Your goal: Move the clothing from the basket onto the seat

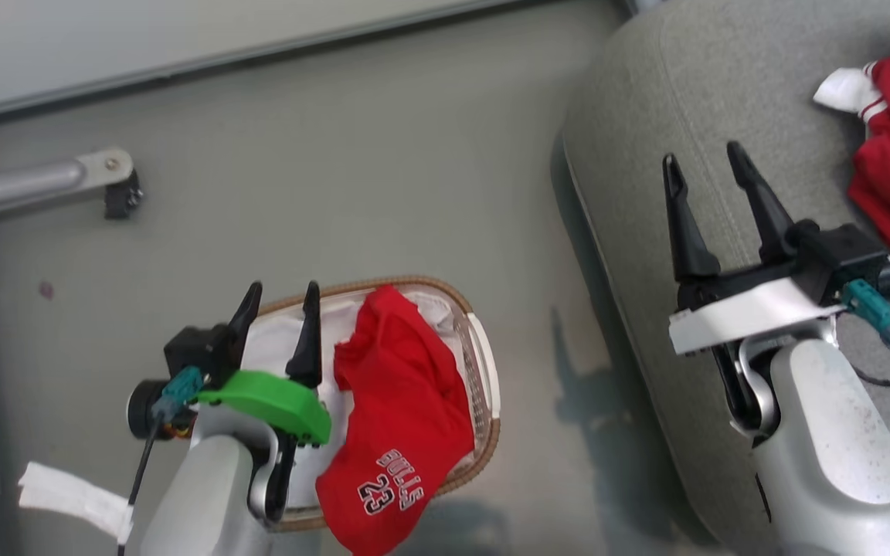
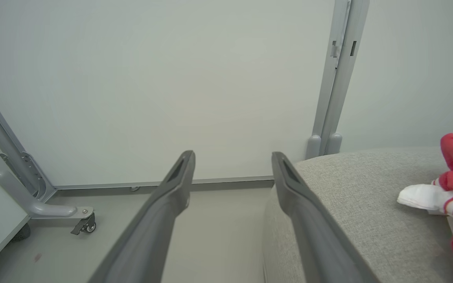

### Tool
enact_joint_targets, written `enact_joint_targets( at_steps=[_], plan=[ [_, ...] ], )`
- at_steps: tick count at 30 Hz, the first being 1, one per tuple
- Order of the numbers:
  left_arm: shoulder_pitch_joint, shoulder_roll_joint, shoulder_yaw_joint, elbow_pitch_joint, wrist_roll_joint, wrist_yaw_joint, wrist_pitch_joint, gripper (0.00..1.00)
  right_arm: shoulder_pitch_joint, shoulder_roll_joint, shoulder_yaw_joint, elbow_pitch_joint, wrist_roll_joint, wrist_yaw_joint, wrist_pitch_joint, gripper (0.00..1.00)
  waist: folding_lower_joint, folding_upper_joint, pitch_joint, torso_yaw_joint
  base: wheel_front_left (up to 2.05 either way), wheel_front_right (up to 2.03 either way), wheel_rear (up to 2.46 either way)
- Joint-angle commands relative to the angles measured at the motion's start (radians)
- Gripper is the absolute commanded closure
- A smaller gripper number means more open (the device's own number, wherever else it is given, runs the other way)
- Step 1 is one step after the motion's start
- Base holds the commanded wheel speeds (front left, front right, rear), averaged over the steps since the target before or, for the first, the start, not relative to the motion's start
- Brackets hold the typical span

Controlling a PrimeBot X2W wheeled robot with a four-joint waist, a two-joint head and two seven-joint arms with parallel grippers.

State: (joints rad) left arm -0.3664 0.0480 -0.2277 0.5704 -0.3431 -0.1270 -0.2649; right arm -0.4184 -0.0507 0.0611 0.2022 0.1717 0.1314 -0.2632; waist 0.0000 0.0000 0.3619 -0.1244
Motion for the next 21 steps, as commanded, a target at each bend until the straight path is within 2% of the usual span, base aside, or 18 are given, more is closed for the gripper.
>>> enact_joint_targets(
  at_steps=[1,6,13,21],
  plan=[
    [-0.051,0.005,-0.008,0.023,-0.004,-0.003,0.001,0.00,-0.027,-0.002,0.005,-0.018,0.014,-0.001,-0.002,0.00,0.0000,0.0000,0.163,-0.066,0.00,0.00,0.00],
    [-0.149,0.006,-0.052,0.109,-0.002,-0.005,0.001,0.00,-0.078,-0.002,0.019,-0.061,0.038,-0.001,-0.002,0.00,0.0000,0.0000,0.263,-0.106,0.00,0.00,0.00],
    [-0.259,0.020,-0.132,0.255,-0.056,-0.005,0.001,0.00,-0.120,0.000,0.024,-0.105,0.095,-0.001,-0.002,0.00,0.0000,0.0000,0.367,-0.155,0.00,0.00,0.00],
    [-0.358,0.052,-0.228,0.410,-0.110,-0.005,0.001,0.00,-0.140,-0.001,0.033,-0.154,0.118,-0.001,-0.002,0.00,0.0000,0.0000,0.454,-0.179,0.00,0.00,0.00]
  ],
)
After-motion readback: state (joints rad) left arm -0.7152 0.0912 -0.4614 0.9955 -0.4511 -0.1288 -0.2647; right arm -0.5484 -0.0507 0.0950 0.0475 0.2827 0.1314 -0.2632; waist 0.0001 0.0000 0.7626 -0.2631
